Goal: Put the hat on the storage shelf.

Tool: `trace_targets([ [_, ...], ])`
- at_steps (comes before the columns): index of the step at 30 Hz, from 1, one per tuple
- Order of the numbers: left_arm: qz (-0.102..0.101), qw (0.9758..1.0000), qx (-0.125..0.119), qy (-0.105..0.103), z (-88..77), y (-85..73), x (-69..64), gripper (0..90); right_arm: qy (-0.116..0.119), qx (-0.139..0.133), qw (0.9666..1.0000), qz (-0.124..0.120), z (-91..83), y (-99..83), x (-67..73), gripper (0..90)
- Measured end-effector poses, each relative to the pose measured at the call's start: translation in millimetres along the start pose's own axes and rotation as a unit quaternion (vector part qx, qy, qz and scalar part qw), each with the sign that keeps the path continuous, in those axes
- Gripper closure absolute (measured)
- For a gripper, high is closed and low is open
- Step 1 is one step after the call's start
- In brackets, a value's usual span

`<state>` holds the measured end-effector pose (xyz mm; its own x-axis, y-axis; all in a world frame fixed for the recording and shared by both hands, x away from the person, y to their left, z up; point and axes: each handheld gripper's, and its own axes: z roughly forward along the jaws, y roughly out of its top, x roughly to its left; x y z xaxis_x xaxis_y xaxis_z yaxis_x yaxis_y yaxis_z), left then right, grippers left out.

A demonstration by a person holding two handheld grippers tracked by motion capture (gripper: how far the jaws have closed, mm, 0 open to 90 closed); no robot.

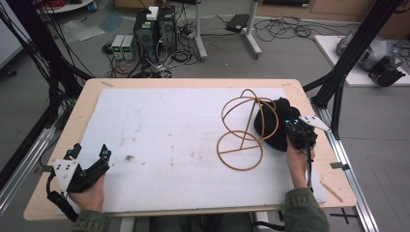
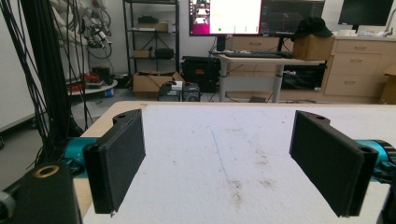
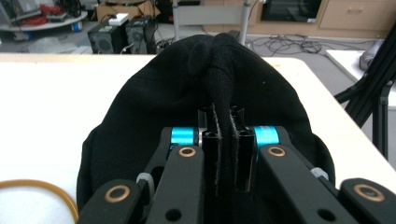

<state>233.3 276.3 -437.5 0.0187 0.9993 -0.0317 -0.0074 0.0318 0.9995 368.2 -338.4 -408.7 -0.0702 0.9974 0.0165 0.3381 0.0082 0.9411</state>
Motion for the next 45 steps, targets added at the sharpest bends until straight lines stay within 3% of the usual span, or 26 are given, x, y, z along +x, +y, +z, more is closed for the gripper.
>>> trace_targets([
  [16,-0.002,1.0,-0.002,-0.005,-0.1,0.1,0.0,18.4,-0.001,-0.047,0.9988,0.013,-18.2,17.0,-3.8,85.7],
  [27,-0.003,1.0,-0.003,-0.006,0.0,0.3,0.9,19.1,0.002,-0.092,0.9957,0.011,-36.1,29.1,-10.1,85.3],
  [31,-0.003,1.0,-0.002,-0.007,0.1,0.4,0.7,19.1,-0.003,-0.116,0.9932,0.004,-45.5,35.4,-8.2,85.3],
  [37,-0.004,1.0,-0.003,-0.007,-0.4,0.4,1.1,19.1,-0.023,-0.163,0.9864,-0.01,-56.6,38.0,-2.3,85.6],
  [42,-0.004,1.0,-0.002,-0.007,-0.5,0.4,1.7,19.1,-0.03,-0.189,0.9815,-0.008,-62.7,38.8,-2.5,85.5],
  [45,-0.003,1.0,-0.001,-0.007,0.1,-0.2,1.6,19.1,-0.032,-0.193,0.9807,-0.004,-65.8,41.4,-4.3,85.5],
])
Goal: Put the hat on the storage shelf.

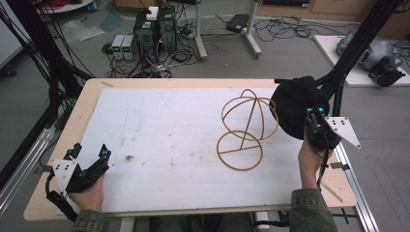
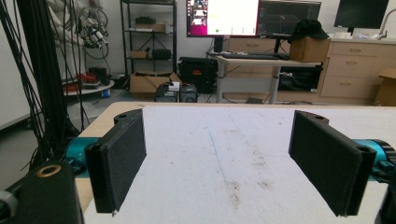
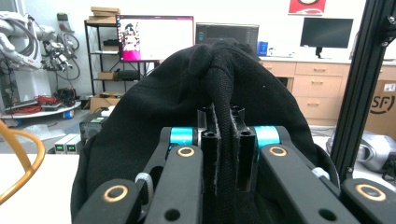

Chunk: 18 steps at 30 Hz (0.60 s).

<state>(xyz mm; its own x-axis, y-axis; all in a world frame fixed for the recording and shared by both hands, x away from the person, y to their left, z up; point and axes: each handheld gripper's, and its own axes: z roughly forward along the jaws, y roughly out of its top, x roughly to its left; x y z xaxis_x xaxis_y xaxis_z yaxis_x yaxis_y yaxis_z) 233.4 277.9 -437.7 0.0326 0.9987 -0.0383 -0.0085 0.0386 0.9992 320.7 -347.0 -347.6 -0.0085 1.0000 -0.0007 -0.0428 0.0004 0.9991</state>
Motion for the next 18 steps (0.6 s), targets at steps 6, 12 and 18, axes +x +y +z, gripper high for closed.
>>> trace_targets([
  [6,-0.001,1.0,0.0,0.002,-0.1,-0.2,0.9,19.1,-0.003,-0.017,0.9998,0.005,-4.9,5.4,-0.8,85.6],
  [12,0.0,1.0,0.0,0.001,0.1,-0.2,0.8,19.1,0.002,-0.053,0.9986,-0.001,-14.4,18.3,7.4,85.6],
  [18,-0.001,1.0,0.001,0.002,0.0,-0.3,1.7,19.1,-0.011,-0.091,0.9958,0.0,-25.0,29.1,12.1,85.6],
])
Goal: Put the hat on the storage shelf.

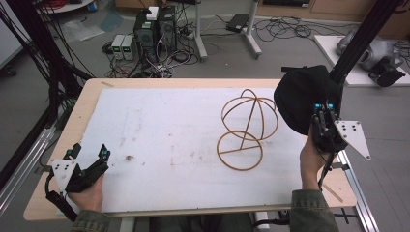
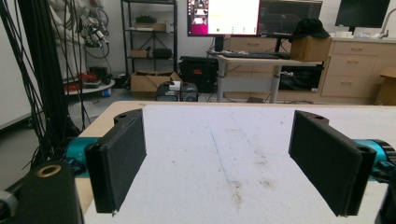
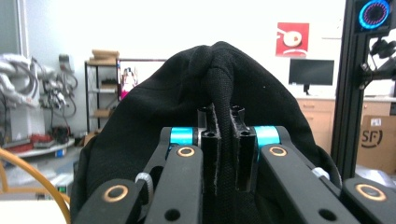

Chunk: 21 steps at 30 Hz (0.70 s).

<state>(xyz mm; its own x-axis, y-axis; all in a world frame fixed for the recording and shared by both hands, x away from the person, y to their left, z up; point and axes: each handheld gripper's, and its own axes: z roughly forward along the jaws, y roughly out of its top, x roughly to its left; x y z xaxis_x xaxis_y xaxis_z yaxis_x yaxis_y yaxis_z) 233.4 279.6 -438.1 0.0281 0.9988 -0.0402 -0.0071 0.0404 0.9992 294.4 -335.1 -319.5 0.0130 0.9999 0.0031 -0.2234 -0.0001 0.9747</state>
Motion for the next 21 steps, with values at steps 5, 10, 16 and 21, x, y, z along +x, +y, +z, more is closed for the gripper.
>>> trace_targets([
  [5,-0.001,1.0,-0.001,-0.001,0.2,0.1,-0.2,19.1,0.017,-0.024,0.9996,0.002,-5.1,10.5,4.1,85.6],
  [10,-0.001,1.0,-0.001,-0.003,0.7,0.1,0.1,19.2,0.026,-0.033,0.9991,0.001,-8.4,18.0,8.3,85.6],
  [16,-0.004,1.0,-0.001,0.0,0.1,0.5,1.3,19.3,0.037,-0.055,0.9976,0.021,-14.9,26.7,10.6,85.6],
  [21,-0.003,1.0,-0.002,-0.001,0.1,0.5,0.9,19.3,0.067,-0.073,0.9943,0.04,-17.7,28.5,13.5,85.6],
])
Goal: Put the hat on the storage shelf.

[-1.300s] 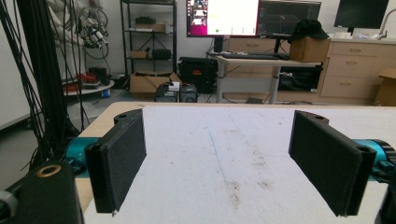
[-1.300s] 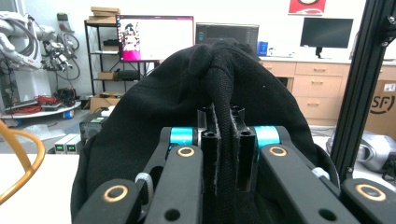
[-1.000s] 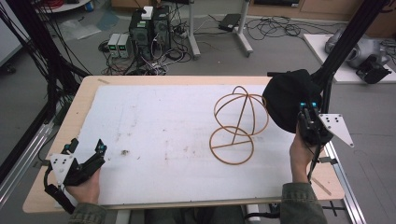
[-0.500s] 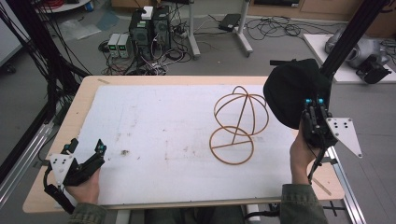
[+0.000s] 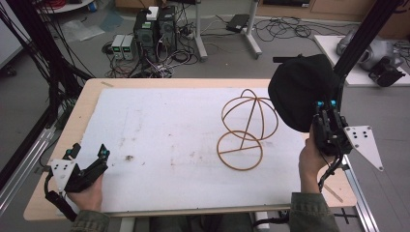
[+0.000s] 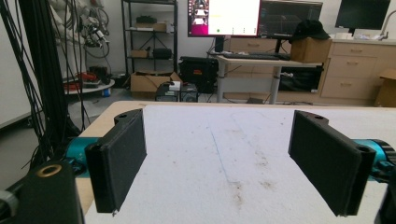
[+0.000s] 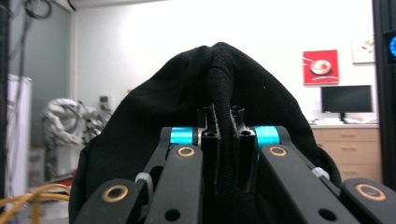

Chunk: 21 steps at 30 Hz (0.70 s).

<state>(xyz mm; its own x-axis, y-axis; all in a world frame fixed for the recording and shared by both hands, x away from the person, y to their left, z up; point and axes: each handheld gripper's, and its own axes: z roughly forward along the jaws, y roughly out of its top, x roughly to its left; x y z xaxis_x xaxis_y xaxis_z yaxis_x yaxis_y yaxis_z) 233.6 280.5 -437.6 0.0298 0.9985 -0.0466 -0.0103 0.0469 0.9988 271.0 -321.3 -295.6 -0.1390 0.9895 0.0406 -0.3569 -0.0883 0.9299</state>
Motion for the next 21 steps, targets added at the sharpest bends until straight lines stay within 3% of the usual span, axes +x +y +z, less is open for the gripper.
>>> trace_targets([
  [4,0.0,1.0,-0.001,-0.001,-0.2,0.0,0.4,19.3,0.021,-0.012,0.9996,0.012,-0.5,-1.2,1.8,85.6],
  [11,0.0,1.0,-0.001,0.0,-0.3,-0.1,0.7,19.3,0.039,-0.028,0.998,0.041,-2.4,-0.2,-0.3,85.7],
  [14,0.0,1.0,0.002,0.001,-0.3,-0.2,0.7,19.3,0.061,-0.03,0.9948,0.075,-1.6,1.3,-3.1,85.7],
  [19,-0.002,1.0,-0.001,0.001,-0.5,-0.1,0.9,19.3,0.104,-0.03,0.9896,0.094,2.3,2.5,-2.0,85.7],
  [21,-0.003,1.0,0.0,0.002,-0.5,-0.2,1.2,19.3,0.12,-0.027,0.9862,0.111,3.3,3.0,-1.3,85.7],
])
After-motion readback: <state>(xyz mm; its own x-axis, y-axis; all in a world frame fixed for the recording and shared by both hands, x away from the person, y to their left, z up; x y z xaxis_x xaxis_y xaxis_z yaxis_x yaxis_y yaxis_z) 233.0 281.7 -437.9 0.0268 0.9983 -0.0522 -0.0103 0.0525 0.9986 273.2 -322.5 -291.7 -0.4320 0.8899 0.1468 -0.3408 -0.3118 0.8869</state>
